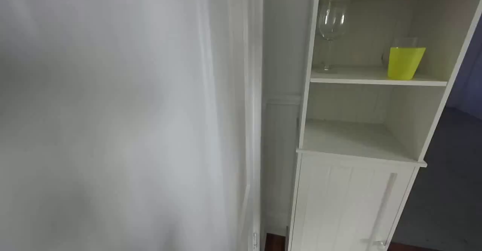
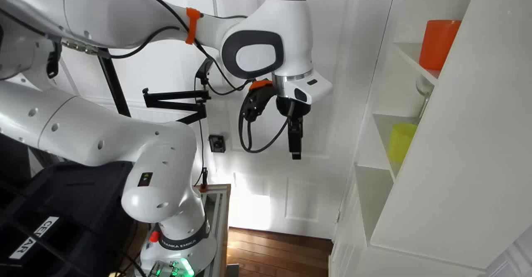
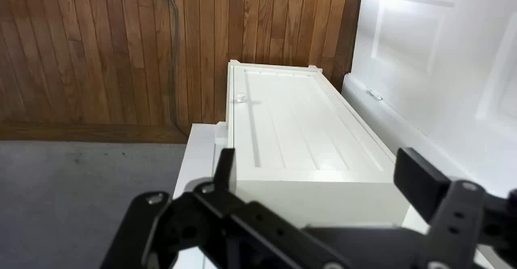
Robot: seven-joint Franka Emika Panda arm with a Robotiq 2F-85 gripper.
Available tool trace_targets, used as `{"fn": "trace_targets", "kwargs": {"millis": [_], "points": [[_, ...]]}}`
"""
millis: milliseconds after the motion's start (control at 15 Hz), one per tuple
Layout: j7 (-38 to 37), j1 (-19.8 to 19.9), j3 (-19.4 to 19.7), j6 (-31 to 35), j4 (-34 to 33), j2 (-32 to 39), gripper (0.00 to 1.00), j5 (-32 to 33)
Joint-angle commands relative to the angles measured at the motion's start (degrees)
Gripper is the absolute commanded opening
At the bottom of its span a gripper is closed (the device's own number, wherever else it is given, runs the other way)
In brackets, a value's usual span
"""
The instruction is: Pick up the yellow cup and put it on the top shelf next to the orange cup
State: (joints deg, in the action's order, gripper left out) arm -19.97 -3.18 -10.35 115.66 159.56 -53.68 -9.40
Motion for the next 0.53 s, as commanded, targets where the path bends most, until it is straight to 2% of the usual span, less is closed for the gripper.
{"fn": "trace_targets", "kwargs": {"millis": [0, 400, 467], "points": [[0.18, 0.25, -0.16, -0.21, 0.00, 0.02, 1.00, -0.15], [0.17, 0.25, -0.15, -0.21, 0.14, 0.32, 1.00, -0.14], [-0.51, -0.07, 0.69, 2.50, 0.07, 2.08, 1.00, -2.67]]}}
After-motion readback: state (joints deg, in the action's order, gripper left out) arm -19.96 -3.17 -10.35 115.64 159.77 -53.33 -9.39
